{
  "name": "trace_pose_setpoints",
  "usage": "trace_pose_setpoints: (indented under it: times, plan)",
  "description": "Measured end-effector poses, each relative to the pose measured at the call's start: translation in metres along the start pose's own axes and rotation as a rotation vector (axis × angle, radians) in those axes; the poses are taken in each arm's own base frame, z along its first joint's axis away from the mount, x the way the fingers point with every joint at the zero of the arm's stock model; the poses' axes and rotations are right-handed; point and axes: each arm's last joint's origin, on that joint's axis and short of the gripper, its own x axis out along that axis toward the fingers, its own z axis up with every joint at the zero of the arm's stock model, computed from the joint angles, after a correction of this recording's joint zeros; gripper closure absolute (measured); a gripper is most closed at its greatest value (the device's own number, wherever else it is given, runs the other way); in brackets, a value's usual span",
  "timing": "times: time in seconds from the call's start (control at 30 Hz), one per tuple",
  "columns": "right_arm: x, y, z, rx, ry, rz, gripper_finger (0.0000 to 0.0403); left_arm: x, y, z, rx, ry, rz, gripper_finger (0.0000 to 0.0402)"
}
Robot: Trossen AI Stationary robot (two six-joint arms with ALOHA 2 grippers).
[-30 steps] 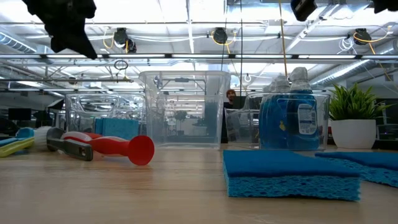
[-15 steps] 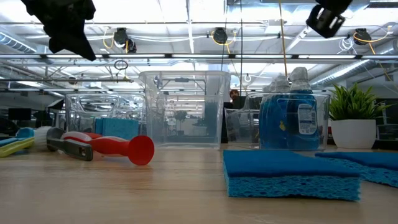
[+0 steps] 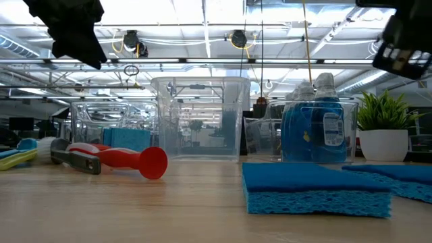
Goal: Pick & Place Kitchen Sink Supplies
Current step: Put the blue sponge into the left transparent bin
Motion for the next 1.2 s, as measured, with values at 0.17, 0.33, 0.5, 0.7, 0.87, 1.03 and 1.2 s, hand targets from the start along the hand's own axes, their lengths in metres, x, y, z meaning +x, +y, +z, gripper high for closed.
trace_pose_setpoints:
  times: [0.17,0.33,0.5,0.7,0.87,1.03,1.2]
  plan:
    - [0.006,0.004,-0.009,0.044,0.042,-0.013,0.0301,0.000,0.001,0.001,-0.010,-0.026,0.039,0.0173]
    - [0.012,0.007,-0.013,0.096,0.107,-0.093,0.0306,0.000,0.001,0.001,-0.009,-0.028,0.042,0.0147]
    - [0.022,0.010,-0.014,0.146,0.160,-0.131,0.0308,0.000,0.002,0.001,-0.008,-0.034,0.055,0.0138]
    - [0.034,0.007,-0.016,0.216,0.186,-0.171,0.0307,0.000,0.002,0.001,-0.008,-0.035,0.057,0.0137]
    - [0.038,0.002,-0.013,0.306,0.174,-0.201,0.0287,0.000,0.002,0.001,0.004,-0.034,0.058,0.0136]
    - [0.038,0.002,-0.012,0.385,0.159,-0.211,0.0249,0.000,0.002,0.001,0.020,-0.033,0.058,0.0135]
    - [0.043,0.002,-0.013,0.438,0.150,-0.209,0.0211,0.000,0.002,0.001,0.026,-0.033,0.059,0.0135]
